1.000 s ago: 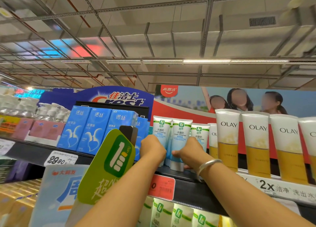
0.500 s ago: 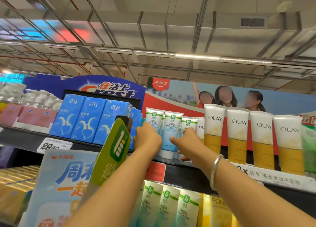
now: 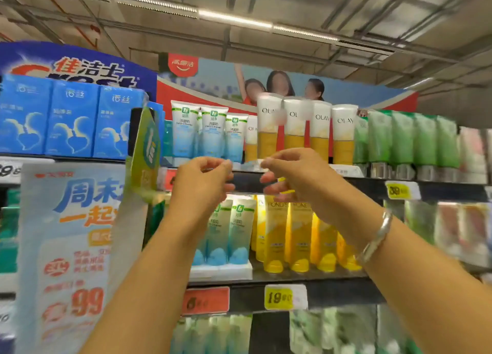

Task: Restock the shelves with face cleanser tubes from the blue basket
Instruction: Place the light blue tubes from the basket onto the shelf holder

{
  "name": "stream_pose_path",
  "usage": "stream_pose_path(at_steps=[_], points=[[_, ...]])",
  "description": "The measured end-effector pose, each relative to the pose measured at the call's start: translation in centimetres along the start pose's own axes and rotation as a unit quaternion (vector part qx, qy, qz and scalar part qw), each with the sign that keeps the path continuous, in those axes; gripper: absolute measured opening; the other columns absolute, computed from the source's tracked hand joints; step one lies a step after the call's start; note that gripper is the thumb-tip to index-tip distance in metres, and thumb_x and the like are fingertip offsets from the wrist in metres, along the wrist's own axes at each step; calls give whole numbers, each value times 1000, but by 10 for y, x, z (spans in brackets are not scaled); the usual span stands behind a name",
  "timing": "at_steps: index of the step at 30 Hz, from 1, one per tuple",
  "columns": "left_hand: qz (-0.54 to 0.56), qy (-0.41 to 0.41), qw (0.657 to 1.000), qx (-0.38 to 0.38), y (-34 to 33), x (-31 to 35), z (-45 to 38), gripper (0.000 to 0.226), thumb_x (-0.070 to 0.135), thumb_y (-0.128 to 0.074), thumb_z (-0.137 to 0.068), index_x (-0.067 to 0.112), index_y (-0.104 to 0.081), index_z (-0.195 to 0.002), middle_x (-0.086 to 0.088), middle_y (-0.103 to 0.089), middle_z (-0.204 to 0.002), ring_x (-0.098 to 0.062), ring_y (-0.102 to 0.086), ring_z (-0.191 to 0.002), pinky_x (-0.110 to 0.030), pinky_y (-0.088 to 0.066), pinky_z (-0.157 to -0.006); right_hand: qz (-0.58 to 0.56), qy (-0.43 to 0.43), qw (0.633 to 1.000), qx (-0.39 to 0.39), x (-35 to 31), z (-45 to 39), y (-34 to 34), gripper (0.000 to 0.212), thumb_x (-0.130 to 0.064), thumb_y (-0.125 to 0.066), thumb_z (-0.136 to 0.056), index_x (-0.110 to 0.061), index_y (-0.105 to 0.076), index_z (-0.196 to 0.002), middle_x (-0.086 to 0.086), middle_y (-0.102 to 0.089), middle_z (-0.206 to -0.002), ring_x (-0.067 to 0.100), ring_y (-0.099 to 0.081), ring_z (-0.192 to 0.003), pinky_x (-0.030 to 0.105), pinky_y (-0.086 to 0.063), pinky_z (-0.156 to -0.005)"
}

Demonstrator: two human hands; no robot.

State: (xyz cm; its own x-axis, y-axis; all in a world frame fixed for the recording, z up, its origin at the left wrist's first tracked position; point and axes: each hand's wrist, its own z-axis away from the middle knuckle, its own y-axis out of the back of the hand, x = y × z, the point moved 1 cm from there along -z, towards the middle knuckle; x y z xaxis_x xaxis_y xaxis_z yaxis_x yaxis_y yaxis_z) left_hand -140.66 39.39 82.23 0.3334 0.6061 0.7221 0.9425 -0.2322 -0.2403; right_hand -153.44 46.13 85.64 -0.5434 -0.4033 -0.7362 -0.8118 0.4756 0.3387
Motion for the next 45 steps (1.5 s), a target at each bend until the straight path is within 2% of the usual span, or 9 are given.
stream_pose_path(at_steps=[8,12,16,23,27,30,36,39,45], points=[[49,132,983,-118,11,-57,70,16,23,-56,-91,19,-61,-76,3,-63,-71,-2,-59,-50,-12,-47,-48,-21,-141,989,31,56,98,4,9,-21,-54,-92,-17,-58,-84,-1,-61,-68,7,-59,-51,16,-49,-49],[47,251,947,-195,-11,-115,139,14,24,-57,-90,21,-61,-77,2,-63,-74,1,-59,-47,-16,-47,-53,-25,-247,965,81,96,169,27,12,-20,-53,-92,-18,-56,-81,0,-60,-69,8,-59,-53,17,-48,-50],[32,355,895,-269,-51,-162,227,13,23,-58,-90,20,-64,-79,4,-65,-71,1,-60,-46,-11,-46,-44,-53,-332,928,159,134,259,67,9,-19,-52,-93,-13,-58,-92,2,-61,-73,8,-60,-51,17,-49,-49],[-9,522,793,-314,-109,-213,389,14,22,-58,-90,18,-63,-77,6,-65,-60,-8,-57,-57,-20,-44,-50,-103,-504,825,231,211,437,123,7,-20,-51,-94,-16,-56,-93,2,-63,-79,13,-59,-63,24,-47,-59],[-23,582,741,-334,-160,-212,466,10,19,-61,-87,14,-65,-79,1,-65,-64,-6,-58,-47,-15,-44,-41,-176,-541,765,301,235,523,177,3,-15,-53,-92,-12,-55,-94,2,-62,-68,13,-55,-55,19,-46,-48],[-27,627,697,-347,-197,-209,534,10,17,-60,-88,12,-62,-79,3,-63,-55,-6,-55,-41,-14,-42,-38,-223,-560,718,348,247,590,222,12,-8,-48,-92,-11,-54,-82,7,-55,-68,15,-47,-53,20,-36,-52],[-75,657,644,-384,-272,-208,628,11,14,-56,-89,15,-59,-79,-1,-60,-70,-9,-53,-50,-21,-39,-55,-280,-588,589,478,279,698,298,17,-8,-44,-93,-14,-54,-82,5,-53,-73,16,-46,-60,23,-38,-57],[-102,666,614,-411,-306,-213,667,8,13,-55,-89,13,-61,-83,-3,-61,-74,-11,-54,-58,-21,-38,-54,-304,-588,549,510,293,737,332,18,-10,-44,-93,-16,-52,-78,4,-53,-72,14,-45,-57,18,-41,-49],[-150,674,553,-466,-393,-245,722,8,16,-57,-90,12,-63,-92,-3,-67,-78,-12,-62,-67,-22,-47,-52,-316,-584,478,575,339,788,390,16,-8,-46,-93,-11,-55,-80,8,-55,-74,19,-50,-62,26,-41,-61]])
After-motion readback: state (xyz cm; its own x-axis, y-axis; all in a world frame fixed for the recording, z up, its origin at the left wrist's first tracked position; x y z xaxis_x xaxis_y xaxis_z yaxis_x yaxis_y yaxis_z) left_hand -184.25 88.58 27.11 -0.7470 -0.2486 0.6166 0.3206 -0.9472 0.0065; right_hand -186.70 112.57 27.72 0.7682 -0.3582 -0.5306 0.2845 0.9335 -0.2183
